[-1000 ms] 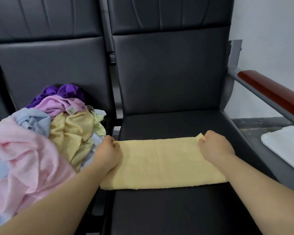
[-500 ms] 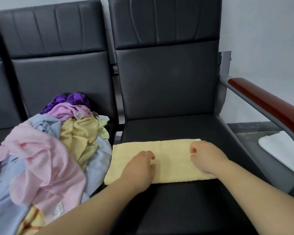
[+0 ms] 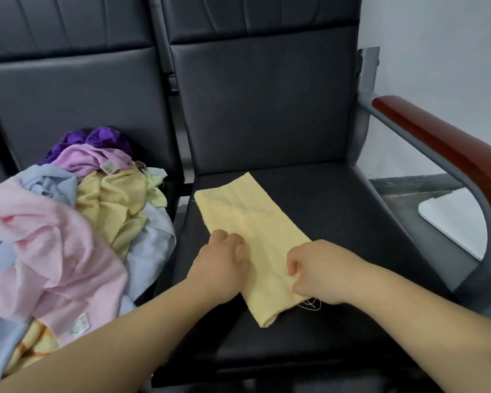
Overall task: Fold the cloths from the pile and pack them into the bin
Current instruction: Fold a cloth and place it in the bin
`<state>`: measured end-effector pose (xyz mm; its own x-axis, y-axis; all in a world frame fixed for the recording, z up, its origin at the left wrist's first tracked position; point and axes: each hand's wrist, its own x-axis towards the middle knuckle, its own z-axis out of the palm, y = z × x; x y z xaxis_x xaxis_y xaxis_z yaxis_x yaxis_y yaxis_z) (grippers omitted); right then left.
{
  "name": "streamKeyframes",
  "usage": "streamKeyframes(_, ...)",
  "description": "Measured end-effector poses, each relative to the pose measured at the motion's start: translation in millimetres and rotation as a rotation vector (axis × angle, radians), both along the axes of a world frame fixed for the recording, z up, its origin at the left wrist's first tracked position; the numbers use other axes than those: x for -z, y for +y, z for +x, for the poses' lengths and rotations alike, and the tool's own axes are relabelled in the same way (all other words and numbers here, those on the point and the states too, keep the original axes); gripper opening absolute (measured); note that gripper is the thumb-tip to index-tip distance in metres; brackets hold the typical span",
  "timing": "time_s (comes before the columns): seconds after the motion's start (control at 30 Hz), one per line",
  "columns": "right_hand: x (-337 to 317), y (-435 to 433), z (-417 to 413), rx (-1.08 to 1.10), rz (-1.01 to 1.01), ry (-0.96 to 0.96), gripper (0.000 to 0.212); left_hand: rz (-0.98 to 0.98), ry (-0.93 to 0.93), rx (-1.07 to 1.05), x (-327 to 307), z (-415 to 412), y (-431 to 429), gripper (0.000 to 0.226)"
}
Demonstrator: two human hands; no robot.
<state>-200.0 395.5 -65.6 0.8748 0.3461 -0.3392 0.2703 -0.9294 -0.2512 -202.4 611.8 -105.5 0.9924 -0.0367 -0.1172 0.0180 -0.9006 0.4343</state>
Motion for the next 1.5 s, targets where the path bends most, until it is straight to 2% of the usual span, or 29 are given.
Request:
streamKeyframes(0.1, 1.1, -11.2, 5.1, 0.026, 0.053, 0.027, 0.023, -0.425, 0.154, 0.061, -9.4, -20.2, -5.9, 0.038)
streamKeyframes(0.17, -0.2, -17.1, 7.7, 0.011, 0.086, 0.072, 0.025, -0.610, 0.288, 0.106, -14.9, -35.2, -9.4, 0.047)
streamKeyframes(0.23, -1.2, -19.7, 8.7, -0.026, 0.086, 0.115, 0.032, -0.558, 0.327, 0.205, -18.2, -47.7, -10.4, 0.054)
streamKeyframes(0.3, -1.3, -19.2, 7.8, -0.061, 0.072, 0.160, 0.044, -0.336, 0.193, 0.268, -14.6, -53.4, -11.1, 0.052)
streamKeyframes(0.37, -1.9, -16.3, 5.1, -0.072, 0.048, 0.190, 0.057, -0.228, -0.007, 0.253, -13.7, -52.5, -12.0, 0.037)
streamKeyframes(0.43, -1.2, -11.3, 2.9, -0.077, 0.002, 0.175, 0.061, -0.304, -0.105, 0.188, -15.2, -50.4, -11.9, 0.016)
streamKeyframes(0.5, 4.3, -4.6, 1.5, -0.091, -0.012, 0.097, 0.043, -0.406, -0.120, 0.115, -19.4, -45.9, -8.9, 0.009)
streamKeyframes(0.57, 8.9, 0.6, 2.9, -0.067, 0.022, -0.035, 0.021, -0.414, -0.122, 0.065, -28.6, -40.6, -3.2, 0.011)
streamKeyframes(0.6, 9.7, 1.5, 5.1, -0.039, 0.044, -0.077, 0.019, -0.385, -0.105, 0.044, -34.0, -36.8, 0.5, 0.013)
streamKeyframes(0.67, 5.9, -0.5, 11.7, 0.044, 0.118, -0.044, 0.023, -0.337, 0.038, -0.012, -41.8, -26.7, 12.4, 0.016)
streamKeyframes(0.7, 2.8, -2.2, 14.3, 0.097, 0.184, 0.027, 0.025, -0.365, 0.173, -0.055, -44.3, -21.8, 19.1, 0.017)
streamKeyframes(0.8, -2.0, -4.2, 16.6, 0.260, 0.428, 0.311, 0.024, -0.603, 0.596, -0.214, -51.3, -16.4, 35.0, 0.008)
streamKeyframes(0.87, -1.6, -3.5, 16.3, 0.346, 0.537, 0.454, 0.019, -0.671, 0.750, -0.250, -53.5, -15.9, 41.2, 0.008)
streamKeyframes(0.93, -2.9, -3.6, 18.2, 0.399, 0.608, 0.572, 0.021, -0.735, 0.809, -0.268, -56.7, -12.7, 44.6, 0.012)
streamKeyframes(1.07, -15.5, -6.2, 27.9, 0.441, 0.708, 0.679, 0.022, -0.908, 0.765, -0.350, -64.0, -1.0, 48.7, 0.018)
streamKeyframes(1.2, -19.2, -0.8, 50.9, 0.547, 0.852, 0.623, 0.055, -0.986, 0.654, -0.443, -59.8, 19.6, 51.7, 0.016)
streamKeyframes(1.33, -12.5, 12.7, 76.6, 0.651, 0.896, 0.566, 0.055, -0.997, 0.507, -0.579, -48.9, 44.7, 54.2, 0.017)
streamKeyframes(1.4, -6.0, 19.4, 88.6, 0.700, 0.916, 0.558, 0.049, -0.974, 0.439, -0.624, -43.7, 55.4, 53.7, 0.016)
streamKeyframes(1.5, 2.4, 28.7, 102.2, 0.775, 0.927, 0.526, 0.016, -0.925, 0.339, -0.669, -32.4, 70.1, 54.7, 0.017)
